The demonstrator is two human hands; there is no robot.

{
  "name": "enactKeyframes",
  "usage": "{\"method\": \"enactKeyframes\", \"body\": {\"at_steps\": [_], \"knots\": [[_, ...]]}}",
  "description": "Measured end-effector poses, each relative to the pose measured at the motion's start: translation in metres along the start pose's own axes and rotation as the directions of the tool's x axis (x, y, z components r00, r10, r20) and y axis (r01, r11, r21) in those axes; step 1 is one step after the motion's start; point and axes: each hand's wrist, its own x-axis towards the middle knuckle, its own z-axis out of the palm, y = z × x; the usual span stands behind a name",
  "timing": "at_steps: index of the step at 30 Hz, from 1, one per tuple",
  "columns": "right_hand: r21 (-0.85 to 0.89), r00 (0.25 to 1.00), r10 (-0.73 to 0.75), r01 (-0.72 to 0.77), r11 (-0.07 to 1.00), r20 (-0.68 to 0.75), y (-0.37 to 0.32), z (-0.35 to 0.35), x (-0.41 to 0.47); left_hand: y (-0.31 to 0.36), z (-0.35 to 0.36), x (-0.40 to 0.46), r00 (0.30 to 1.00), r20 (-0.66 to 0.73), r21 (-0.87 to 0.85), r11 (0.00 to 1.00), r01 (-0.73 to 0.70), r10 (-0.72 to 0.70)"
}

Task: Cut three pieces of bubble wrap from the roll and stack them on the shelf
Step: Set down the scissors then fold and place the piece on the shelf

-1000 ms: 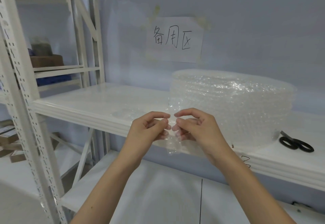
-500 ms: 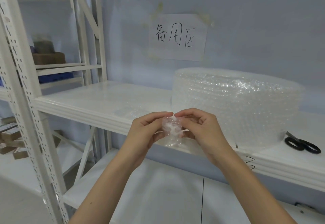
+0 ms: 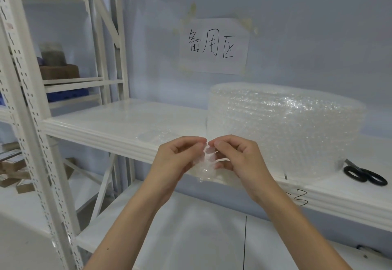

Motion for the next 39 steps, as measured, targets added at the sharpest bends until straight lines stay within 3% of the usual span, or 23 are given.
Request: {"method": "enactKeyframes", "body": {"at_steps": [7, 18, 25, 39], "knots": [[-0.175, 0.991, 0.117, -0.105, 0.979, 0.060, 0.008, 0.009, 0.016, -0.004, -0.013, -0.001, 0.999, -0.004, 0.125, 0.991, -0.037, 0.038], [-0.176, 0.990, 0.125, -0.113, 0.978, 0.059, 0.016, 0.040, 0.062, -0.013, -0.031, 0.006, 0.972, -0.191, 0.008, 0.990, 0.142, -0.138], [-0.245, 0.993, 0.114, -0.106, 0.964, 0.020, 0.027, 0.035, 0.078, -0.018, -0.033, 0.014, 0.953, -0.297, 0.077, 0.993, 0.087, -0.060], [-0.218, 0.984, 0.156, -0.171, 0.961, -0.081, 0.039, 0.022, 0.104, -0.018, -0.027, 0.019, 0.962, -0.263, 0.321, 0.947, 0.021, 0.068]]}}
